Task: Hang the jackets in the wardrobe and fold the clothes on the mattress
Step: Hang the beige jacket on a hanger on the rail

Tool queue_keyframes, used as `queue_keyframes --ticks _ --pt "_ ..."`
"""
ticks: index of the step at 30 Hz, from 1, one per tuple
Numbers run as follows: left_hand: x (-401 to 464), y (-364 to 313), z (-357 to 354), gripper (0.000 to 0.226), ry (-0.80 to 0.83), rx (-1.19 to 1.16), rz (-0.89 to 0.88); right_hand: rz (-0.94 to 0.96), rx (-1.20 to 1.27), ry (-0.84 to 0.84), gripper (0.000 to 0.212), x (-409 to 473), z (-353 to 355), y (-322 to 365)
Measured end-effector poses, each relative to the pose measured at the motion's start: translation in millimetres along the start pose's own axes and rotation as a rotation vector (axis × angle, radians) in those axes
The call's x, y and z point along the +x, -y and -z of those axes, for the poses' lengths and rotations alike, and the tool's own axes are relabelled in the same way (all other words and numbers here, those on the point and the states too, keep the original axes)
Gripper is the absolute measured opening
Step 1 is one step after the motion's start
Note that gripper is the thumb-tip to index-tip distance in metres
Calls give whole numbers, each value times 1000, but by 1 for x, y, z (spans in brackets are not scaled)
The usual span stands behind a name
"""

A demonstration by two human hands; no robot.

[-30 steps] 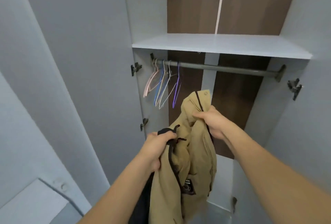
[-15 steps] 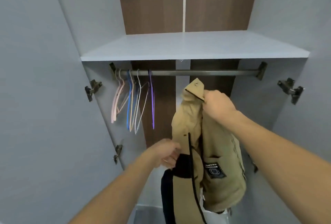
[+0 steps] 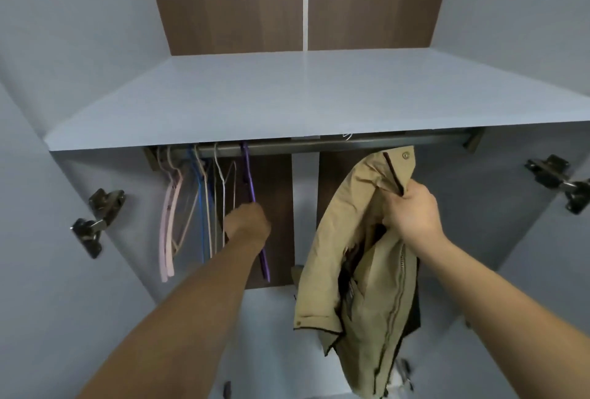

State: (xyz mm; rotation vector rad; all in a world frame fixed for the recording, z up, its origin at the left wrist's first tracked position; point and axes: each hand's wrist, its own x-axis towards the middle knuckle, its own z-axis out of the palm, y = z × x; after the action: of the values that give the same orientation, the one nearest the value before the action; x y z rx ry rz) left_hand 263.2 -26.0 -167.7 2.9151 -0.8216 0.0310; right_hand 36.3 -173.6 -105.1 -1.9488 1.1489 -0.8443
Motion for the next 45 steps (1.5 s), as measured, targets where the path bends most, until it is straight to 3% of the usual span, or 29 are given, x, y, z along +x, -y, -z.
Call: queue_keyframes --ticks 8,10,14,17,27,36,42,45 --pt "12 -11 6 24 30 101 -4 73 -58 42 23 20 -2 11" --pt "11 -14 7 26 33 -33 49 58 -32 87 20 23 2 12" --pt "1 -28 3 30 19 -600 225 47 -63 188 10 20 12 11" --pt "-21 -47 16 26 -102 -745 223 45 -53 244 16 19 23 9" --pt "-140 -56 59 24 -174 -581 32 101 -37 410 20 19 40 -17" --pt "-289 -46 116 29 -62 -527 -173 167 -219 315 30 19 56 -43" --pt "-336 -46 146 32 -19 -554 -211 194 -233 288 24 11 68 -45" --pt "-332 -52 142 33 -26 -556 -229 253 -205 298 10 7 78 -36"
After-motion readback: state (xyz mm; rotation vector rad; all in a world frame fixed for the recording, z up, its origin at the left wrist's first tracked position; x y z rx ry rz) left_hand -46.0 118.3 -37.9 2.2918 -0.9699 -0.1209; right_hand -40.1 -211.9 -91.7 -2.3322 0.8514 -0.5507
